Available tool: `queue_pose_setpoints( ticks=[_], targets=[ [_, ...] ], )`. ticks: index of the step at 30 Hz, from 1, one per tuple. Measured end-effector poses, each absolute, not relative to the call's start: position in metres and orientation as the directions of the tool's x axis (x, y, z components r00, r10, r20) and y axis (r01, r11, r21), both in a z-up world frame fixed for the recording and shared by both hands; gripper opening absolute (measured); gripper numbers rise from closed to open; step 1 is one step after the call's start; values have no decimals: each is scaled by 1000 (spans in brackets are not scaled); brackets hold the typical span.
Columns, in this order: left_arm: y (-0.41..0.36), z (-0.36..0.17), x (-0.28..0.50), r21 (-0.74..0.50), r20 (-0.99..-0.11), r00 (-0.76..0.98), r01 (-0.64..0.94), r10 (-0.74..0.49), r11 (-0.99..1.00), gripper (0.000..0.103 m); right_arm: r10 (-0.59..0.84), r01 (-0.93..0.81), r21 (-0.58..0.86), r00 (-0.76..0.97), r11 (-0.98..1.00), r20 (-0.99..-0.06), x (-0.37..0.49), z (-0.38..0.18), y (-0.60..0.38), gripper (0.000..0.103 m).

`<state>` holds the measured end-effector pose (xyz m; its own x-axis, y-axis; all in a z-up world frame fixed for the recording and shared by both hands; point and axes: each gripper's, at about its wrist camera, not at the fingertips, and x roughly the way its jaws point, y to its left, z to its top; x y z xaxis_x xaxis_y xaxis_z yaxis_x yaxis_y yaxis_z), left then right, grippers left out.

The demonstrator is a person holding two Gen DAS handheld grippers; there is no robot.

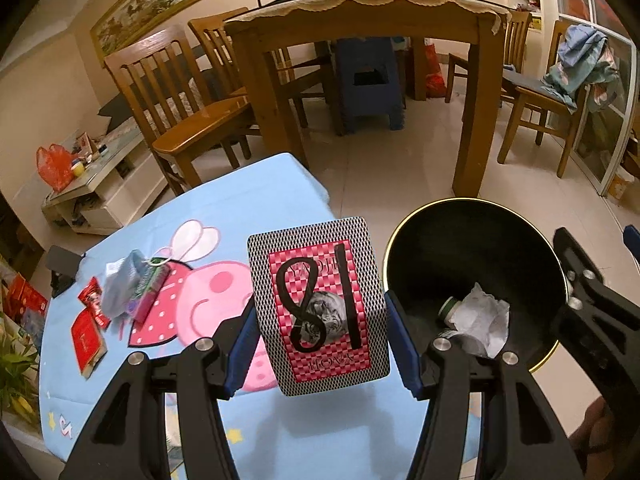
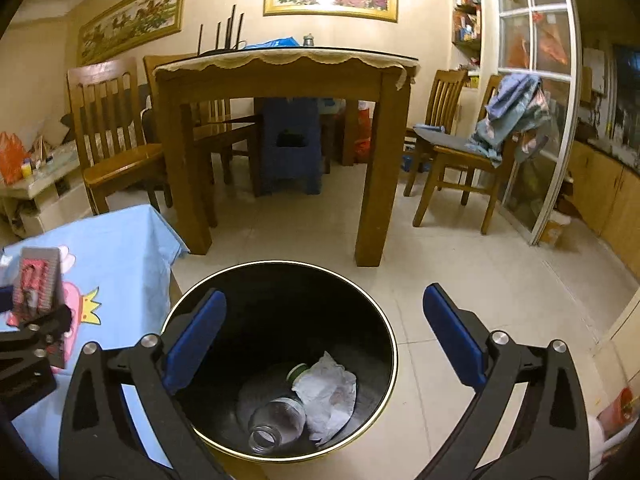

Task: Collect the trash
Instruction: 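Carry the tissue to the bin and release it with the right tool, then drop the playing card into the bin with the left tool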

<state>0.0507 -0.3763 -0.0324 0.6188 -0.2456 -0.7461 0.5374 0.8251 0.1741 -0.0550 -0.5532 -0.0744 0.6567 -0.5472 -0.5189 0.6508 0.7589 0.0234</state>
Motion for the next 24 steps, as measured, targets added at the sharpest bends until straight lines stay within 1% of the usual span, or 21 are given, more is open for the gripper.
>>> queue_pose_setpoints(
  ticks=[3, 5, 8, 12, 13, 14, 15, 16, 18, 20, 24],
  targets=[
    [-389, -37, 57, 147, -760, 594, 552, -264, 820, 57, -528, 661, 92, 668, 745, -524, -68, -73, -567, 97],
    [-400, -40, 60, 148, -763, 588, 565, -270, 811, 58, -536, 687, 159, 672, 709, -510, -88, -70, -580, 97],
    [-423, -45, 61, 148, -768, 571, 599, -291, 787, 58, -606, 747, 261, 654, 611, -452, -135, -66, -597, 98],
    [-460, -57, 61, 134, -787, 521, 667, -330, 733, 61, -697, 806, 312, 592, 503, -405, -186, -57, -612, 98],
    [-467, -59, 60, 138, -790, 516, 676, -331, 724, 63, -713, 812, 327, 582, 483, -392, -197, -54, -613, 98],
    [-475, -62, 58, 148, -793, 511, 690, -332, 708, 71, -730, 816, 344, 572, 464, -374, -207, -53, -614, 98],
    [-480, -62, 55, 155, -793, 509, 701, -336, 697, 76, -735, 805, 384, 580, 452, -350, -221, -51, -614, 98],
    [-481, -61, 52, 155, -791, 507, 706, -341, 691, 77, -728, 790, 411, 596, 455, -339, -230, -51, -616, 98],
    [-477, -56, 43, 146, -783, 502, 721, -367, 677, 86, -684, 744, 473, 647, 472, -336, -242, -51, -622, 98],
    [-470, -50, 35, 166, -764, 525, 722, -376, 671, 91, -644, 701, 513, 693, 495, -325, -249, -49, -626, 98],
    [-445, -31, 25, 164, -734, 546, 720, -404, 674, 91, -627, 679, 533, 713, 504, -315, -254, -39, -620, 98]
  ],
)
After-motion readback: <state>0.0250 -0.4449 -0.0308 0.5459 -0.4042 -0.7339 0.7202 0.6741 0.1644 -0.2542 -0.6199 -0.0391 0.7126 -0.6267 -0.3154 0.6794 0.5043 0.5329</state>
